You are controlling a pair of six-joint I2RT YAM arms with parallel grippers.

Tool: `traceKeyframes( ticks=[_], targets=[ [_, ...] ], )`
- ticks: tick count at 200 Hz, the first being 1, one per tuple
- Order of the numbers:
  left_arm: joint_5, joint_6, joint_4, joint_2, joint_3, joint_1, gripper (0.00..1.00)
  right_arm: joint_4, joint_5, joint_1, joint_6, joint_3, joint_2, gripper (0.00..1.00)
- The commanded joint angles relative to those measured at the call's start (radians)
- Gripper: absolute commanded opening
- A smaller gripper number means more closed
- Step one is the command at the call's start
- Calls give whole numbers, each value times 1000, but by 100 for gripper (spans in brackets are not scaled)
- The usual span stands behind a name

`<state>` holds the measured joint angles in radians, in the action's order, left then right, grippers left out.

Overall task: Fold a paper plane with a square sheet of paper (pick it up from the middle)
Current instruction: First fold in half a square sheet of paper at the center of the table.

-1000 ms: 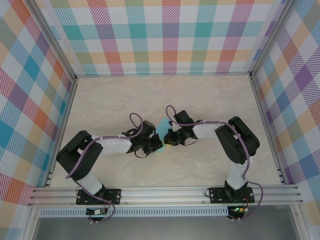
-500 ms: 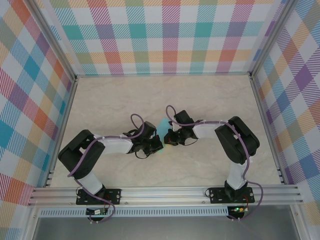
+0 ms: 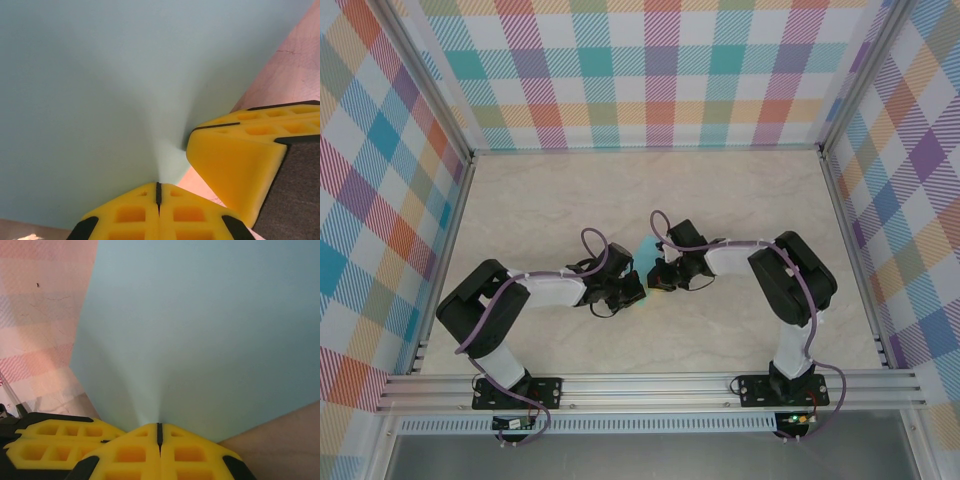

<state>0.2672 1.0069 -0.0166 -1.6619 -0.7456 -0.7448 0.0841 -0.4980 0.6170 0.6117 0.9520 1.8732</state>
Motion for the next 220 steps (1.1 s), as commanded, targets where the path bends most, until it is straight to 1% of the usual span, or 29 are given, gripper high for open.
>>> traceKeyframes(
  ticks=[1, 55, 116, 154, 172, 183, 209, 220],
  targets=[
    [-27, 16, 209, -32, 0, -17, 0, 34, 73, -49, -34, 7, 37, 0],
    [-19, 24, 257, -53, 6, -18, 0, 62, 68, -167, -68, 78, 63, 0],
    [-14, 14, 262, -62, 0, -16, 0, 176, 187, -260, -57, 218, 138, 0],
    [-15, 15, 258, -64, 3, -17, 0, 212, 223, -312, -69, 267, 158, 0],
    [-10, 13, 248, -67, 2, -17, 0, 209, 214, -330, -84, 272, 137, 0],
    [-9, 11, 245, -70, 0, -18, 0, 191, 180, -330, -97, 264, 104, 0],
    [-11, 1, 246, -70, -10, -18, 0, 81, 85, -305, -65, 156, -17, 0],
    [-14, -2, 246, -68, -13, -18, 0, 65, 99, -277, -59, 107, -67, 0]
  ],
)
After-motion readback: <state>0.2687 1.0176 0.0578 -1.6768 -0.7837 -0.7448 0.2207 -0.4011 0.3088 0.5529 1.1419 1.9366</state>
